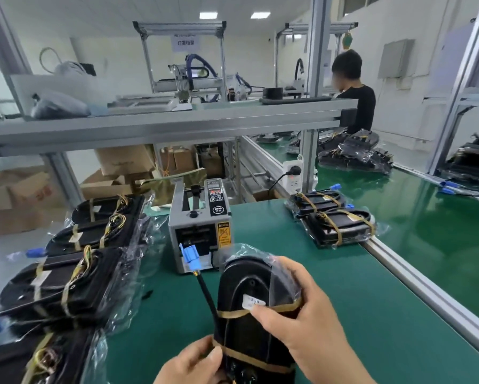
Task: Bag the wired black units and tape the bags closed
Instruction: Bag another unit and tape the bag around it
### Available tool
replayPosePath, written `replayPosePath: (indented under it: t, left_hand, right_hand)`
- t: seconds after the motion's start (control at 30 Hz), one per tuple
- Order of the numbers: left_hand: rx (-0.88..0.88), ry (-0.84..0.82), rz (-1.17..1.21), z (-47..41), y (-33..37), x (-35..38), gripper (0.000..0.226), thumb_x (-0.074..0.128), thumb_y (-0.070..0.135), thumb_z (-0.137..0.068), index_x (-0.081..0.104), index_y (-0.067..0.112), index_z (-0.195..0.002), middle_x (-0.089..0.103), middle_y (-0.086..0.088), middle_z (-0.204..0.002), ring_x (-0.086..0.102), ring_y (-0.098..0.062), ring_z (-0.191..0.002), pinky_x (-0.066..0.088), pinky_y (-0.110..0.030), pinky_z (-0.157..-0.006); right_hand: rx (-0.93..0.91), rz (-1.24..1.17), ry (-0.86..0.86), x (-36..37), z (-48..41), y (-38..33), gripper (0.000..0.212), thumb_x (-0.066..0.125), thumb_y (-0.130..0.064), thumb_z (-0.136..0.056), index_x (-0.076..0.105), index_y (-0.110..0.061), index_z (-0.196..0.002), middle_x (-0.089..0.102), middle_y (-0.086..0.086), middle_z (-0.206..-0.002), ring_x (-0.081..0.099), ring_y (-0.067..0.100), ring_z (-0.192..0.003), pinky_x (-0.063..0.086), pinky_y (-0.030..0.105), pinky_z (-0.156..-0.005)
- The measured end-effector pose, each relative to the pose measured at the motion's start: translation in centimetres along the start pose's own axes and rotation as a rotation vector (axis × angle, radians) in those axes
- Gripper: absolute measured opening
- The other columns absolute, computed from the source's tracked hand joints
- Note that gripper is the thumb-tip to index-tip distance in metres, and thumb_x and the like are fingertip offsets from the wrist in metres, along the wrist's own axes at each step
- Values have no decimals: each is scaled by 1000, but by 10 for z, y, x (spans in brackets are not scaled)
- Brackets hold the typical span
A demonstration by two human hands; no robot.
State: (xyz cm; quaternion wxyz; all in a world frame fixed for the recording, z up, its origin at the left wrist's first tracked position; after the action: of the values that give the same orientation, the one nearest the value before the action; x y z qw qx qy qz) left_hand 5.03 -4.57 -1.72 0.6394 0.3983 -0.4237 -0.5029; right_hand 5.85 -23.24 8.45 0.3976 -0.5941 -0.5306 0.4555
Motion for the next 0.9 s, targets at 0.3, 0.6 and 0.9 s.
replayPosePath:
  t: [0.3,0.6,0.9]
  left_hand:
    - [216,141,-461,19,42,-15,12,77,4,-79,75,16,-76,69,-3,-57,65,-18,-53,58,-30,-66]
    - [905,-51,-729,96,112,51,31,63,64,-64,68,34,-66,57,15,-53,47,0,-43,39,-10,-46]
    - [968,98,-846,105,124,52,47,59,66,-67,51,23,-51,42,13,-42,35,-1,-37,30,-13,-39]
  right_hand:
    - [-135,137,60,5,13,2,72,85,-31,-58,54,-54,-119,69,-22,-111,68,1,-100,48,7,-82]
    - [-289,136,116,14,28,-9,71,74,-29,-67,48,-47,-131,63,-28,-124,67,0,-106,49,9,-86]
    - [-306,127,154,12,29,-9,48,64,-39,-64,66,-37,-112,72,-21,-102,70,1,-82,50,7,-72]
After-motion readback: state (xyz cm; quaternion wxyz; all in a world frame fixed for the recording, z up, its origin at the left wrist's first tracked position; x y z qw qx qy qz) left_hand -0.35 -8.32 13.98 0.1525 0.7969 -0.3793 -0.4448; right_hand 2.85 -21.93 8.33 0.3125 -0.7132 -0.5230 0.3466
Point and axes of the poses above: each hand's wrist, its own z-axis away from the middle knuckle, its own x-axis out of the palm, y = z × x, the point moved 7 cm from there along -z, towards the middle knuckle
